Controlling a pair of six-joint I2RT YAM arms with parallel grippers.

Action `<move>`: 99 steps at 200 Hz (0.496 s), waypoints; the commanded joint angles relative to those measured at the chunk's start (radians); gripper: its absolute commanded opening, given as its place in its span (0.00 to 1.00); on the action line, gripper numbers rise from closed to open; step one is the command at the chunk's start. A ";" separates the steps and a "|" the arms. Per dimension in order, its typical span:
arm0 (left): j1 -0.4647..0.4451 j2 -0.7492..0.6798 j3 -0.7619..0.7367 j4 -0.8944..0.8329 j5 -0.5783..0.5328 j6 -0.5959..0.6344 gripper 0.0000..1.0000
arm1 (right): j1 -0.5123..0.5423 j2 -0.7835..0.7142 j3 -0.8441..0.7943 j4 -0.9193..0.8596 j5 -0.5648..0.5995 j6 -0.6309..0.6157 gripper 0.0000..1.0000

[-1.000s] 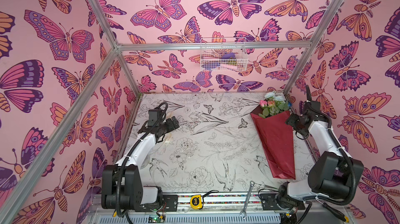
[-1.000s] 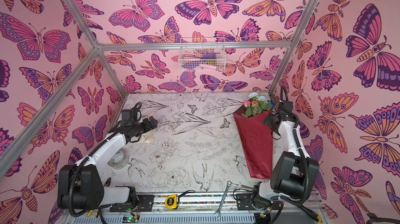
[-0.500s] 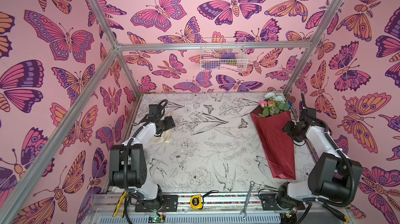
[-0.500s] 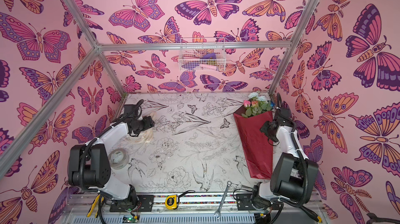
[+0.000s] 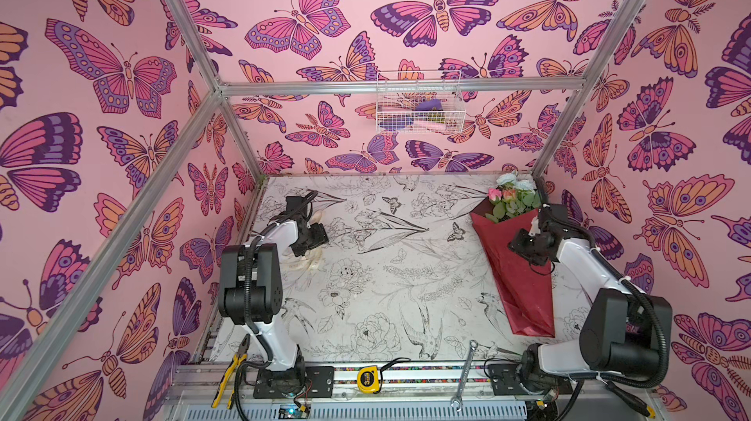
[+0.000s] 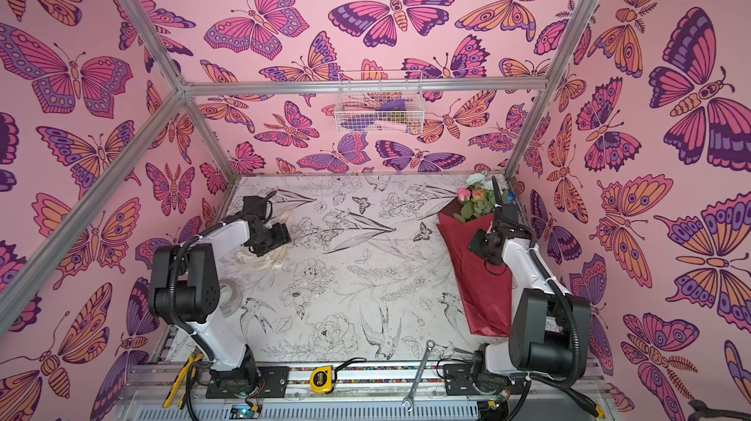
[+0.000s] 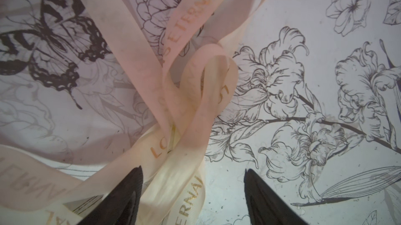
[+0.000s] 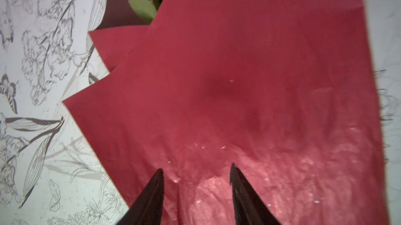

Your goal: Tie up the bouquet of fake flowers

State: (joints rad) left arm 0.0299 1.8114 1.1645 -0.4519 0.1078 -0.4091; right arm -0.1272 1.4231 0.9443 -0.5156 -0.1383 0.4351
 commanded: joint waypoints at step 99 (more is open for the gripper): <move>-0.177 -0.010 -0.047 0.147 0.334 -0.103 0.02 | 0.416 -0.163 0.010 0.013 0.118 0.092 0.49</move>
State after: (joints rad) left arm -0.0422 1.8706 1.1587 -0.3847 0.2966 -0.4515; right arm 0.2066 1.2839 0.9413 -0.4927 -0.0933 0.5034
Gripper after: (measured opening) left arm 0.052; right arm 0.487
